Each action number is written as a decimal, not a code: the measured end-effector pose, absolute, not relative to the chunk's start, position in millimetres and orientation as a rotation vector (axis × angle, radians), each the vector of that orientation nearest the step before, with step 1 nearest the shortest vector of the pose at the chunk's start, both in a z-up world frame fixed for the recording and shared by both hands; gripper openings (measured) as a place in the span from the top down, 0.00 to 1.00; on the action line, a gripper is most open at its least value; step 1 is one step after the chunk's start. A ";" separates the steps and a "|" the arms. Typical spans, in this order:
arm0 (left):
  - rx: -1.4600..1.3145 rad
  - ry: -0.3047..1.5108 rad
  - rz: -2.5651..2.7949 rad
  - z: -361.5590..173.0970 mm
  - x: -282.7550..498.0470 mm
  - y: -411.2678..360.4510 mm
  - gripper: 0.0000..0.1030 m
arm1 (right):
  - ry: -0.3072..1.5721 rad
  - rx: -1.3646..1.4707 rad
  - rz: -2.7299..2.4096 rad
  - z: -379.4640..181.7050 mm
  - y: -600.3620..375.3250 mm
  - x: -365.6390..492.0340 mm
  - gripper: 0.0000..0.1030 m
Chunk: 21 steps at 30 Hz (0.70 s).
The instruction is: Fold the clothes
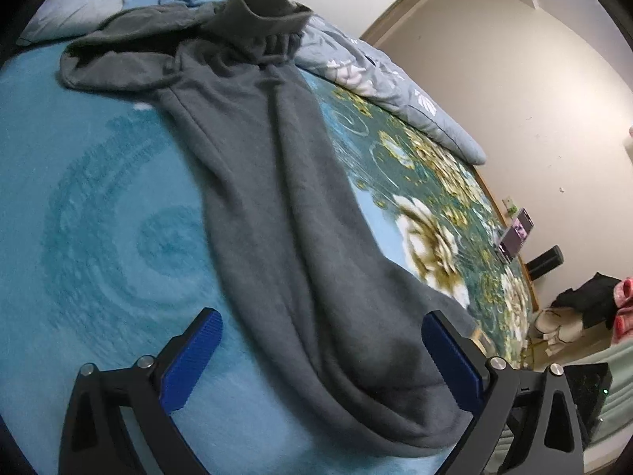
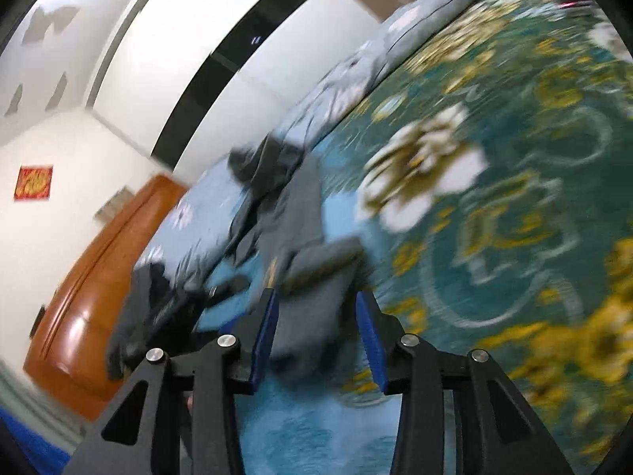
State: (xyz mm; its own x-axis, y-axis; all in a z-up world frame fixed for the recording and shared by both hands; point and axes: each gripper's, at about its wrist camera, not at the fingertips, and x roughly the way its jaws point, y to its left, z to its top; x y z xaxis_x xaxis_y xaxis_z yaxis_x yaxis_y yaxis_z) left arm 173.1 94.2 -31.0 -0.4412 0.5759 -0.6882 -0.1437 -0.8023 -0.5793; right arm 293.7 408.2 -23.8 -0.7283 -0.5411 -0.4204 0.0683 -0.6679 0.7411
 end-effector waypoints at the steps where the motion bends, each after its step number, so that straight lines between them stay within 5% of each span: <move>1: -1.333 -0.627 2.241 -31.4 175.2 98.2 0.01 | -1.052 0.896 -2.420 -23.4 413.9 296.3 0.59; 14: -1.310 -0.596 2.238 -32.1 188.2 146.5 0.02 | -1.092 0.874 -2.409 -13.9 426.7 303.0 0.59; 21: -1.329 -0.555 2.275 -28.9 188.3 143.0 0.42 | -1.115 0.865 -2.410 -16.9 434.1 305.3 0.59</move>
